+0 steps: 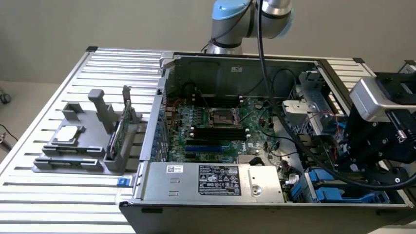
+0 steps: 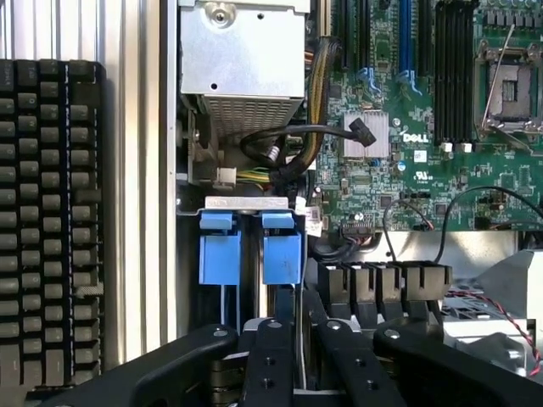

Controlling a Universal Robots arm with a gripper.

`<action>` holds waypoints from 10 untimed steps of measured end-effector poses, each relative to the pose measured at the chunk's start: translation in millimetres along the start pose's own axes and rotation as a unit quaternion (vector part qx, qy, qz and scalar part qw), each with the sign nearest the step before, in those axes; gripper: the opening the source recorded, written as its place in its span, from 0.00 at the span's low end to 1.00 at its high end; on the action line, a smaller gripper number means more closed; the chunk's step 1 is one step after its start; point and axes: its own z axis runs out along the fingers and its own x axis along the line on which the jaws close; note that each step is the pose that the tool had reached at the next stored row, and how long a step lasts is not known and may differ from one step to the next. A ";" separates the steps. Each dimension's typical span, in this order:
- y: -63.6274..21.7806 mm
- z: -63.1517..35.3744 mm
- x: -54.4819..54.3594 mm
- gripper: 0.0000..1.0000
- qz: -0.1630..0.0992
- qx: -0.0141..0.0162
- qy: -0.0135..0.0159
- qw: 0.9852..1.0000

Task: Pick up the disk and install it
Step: 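Insert the disk into the insertion slot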

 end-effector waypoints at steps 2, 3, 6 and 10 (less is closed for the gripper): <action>1.5 -4.2 -0.4 0.20 0.000 0.000 0.000 1.000; 2.4 -6.4 -0.7 0.20 0.000 -0.001 0.000 1.000; 5.0 -14.1 -1.5 0.20 0.000 -0.001 0.000 1.000; 8.3 -20.0 -2.1 0.20 0.000 -0.001 0.000 1.000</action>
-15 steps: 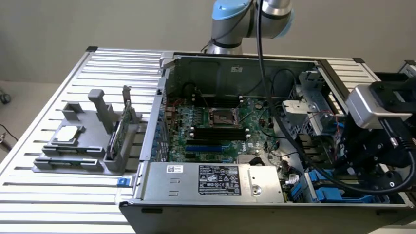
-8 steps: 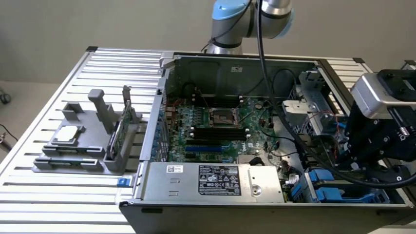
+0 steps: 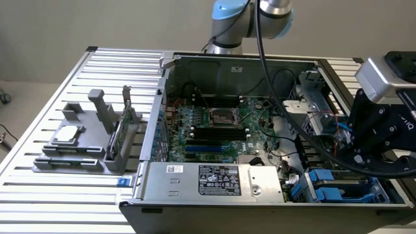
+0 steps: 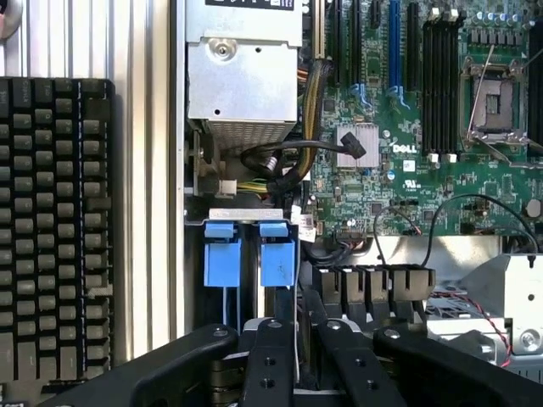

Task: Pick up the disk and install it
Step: 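Insert the disk into the insertion slot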

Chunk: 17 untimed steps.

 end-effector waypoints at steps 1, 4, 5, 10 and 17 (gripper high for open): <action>0.9 -1.1 -0.1 0.20 0.000 0.000 0.000 1.000; 2.4 -1.5 -1.2 0.20 0.000 0.000 0.000 1.000; 2.4 -1.5 -1.2 0.20 0.000 0.000 0.000 1.000; 2.5 -1.5 -1.1 0.20 0.000 0.000 0.000 1.000; 2.5 -1.5 -1.1 0.20 0.000 0.000 0.000 1.000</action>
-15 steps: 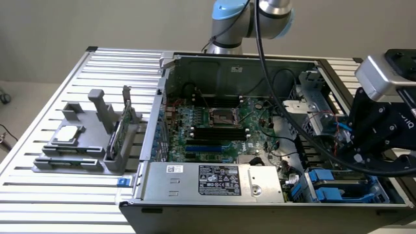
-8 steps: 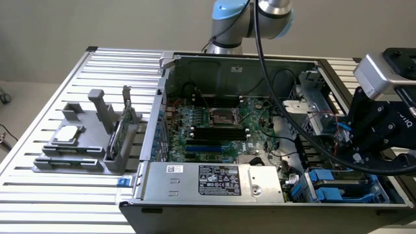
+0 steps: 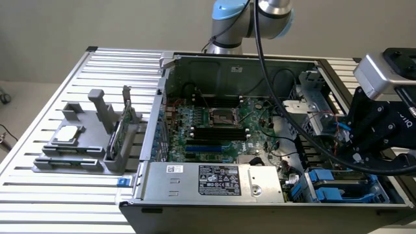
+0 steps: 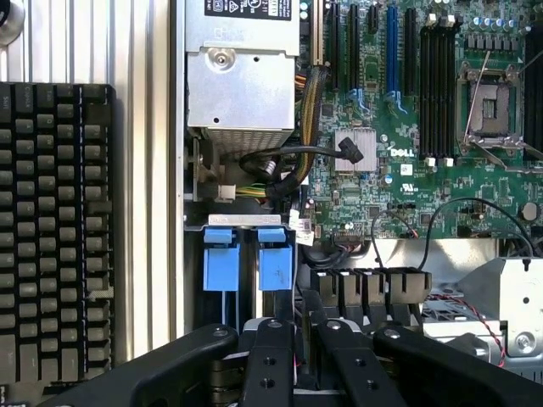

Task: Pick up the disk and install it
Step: 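Insert the disk into the insertion slot, then insert the first disk wire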

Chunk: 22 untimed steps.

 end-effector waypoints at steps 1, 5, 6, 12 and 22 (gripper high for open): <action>0.0 0.0 0.0 0.20 0.000 0.000 0.000 1.000; 0.0 0.0 0.0 0.20 0.000 0.000 0.000 1.000; 0.0 0.0 0.0 0.20 0.000 0.000 0.000 1.000; 0.0 0.0 0.0 0.20 0.000 0.000 0.000 1.000; -0.1 0.0 -0.1 0.20 0.007 0.001 -0.001 1.000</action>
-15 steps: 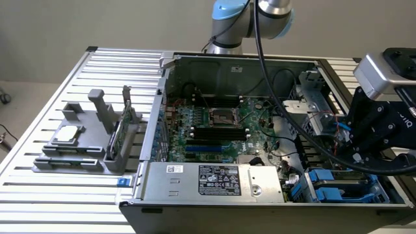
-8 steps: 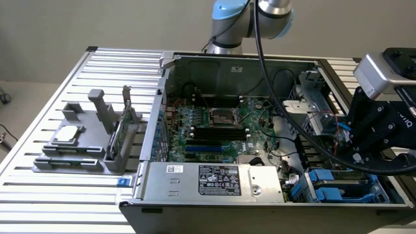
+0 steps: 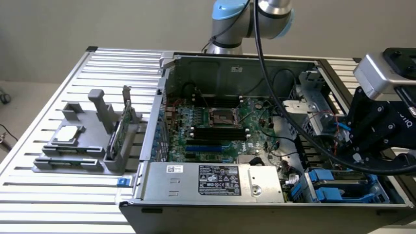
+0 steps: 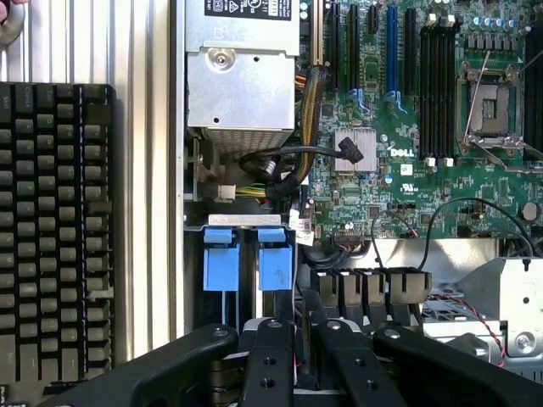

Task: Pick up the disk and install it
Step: 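Insert the first disk wire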

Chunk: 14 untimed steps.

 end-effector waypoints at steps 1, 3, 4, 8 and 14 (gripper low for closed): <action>0.1 -0.1 0.0 0.20 0.007 0.001 0.000 1.000; 0.1 -0.1 0.0 0.20 0.021 0.002 -0.002 1.000; 0.1 0.0 0.1 0.20 0.028 0.003 -0.003 1.000; 0.1 0.0 0.0 0.20 0.056 0.006 -0.006 0.998; 0.1 0.0 0.0 0.20 0.097 0.010 -0.011 0.995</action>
